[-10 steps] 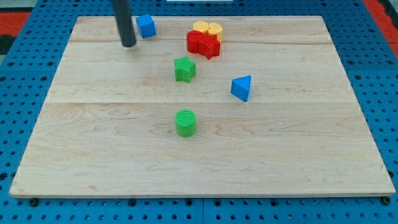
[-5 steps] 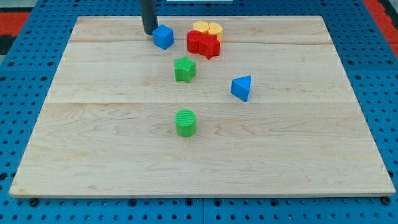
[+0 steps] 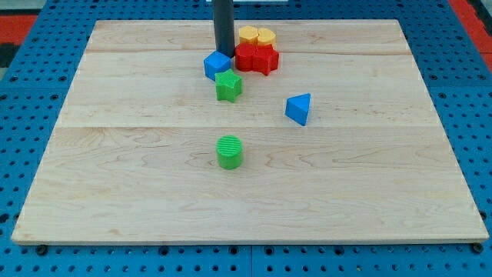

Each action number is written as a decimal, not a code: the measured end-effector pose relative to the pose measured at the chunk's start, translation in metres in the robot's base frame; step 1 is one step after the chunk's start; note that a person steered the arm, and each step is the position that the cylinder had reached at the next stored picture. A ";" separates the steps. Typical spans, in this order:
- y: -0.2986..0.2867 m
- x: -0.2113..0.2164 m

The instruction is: Move blue cube to the top of green star

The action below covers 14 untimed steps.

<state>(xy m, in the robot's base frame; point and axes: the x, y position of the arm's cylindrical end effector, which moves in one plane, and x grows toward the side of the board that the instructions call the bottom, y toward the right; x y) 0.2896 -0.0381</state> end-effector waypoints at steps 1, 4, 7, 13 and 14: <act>-0.013 0.000; -0.054 0.014; -0.017 0.038; 0.097 0.063; 0.165 0.071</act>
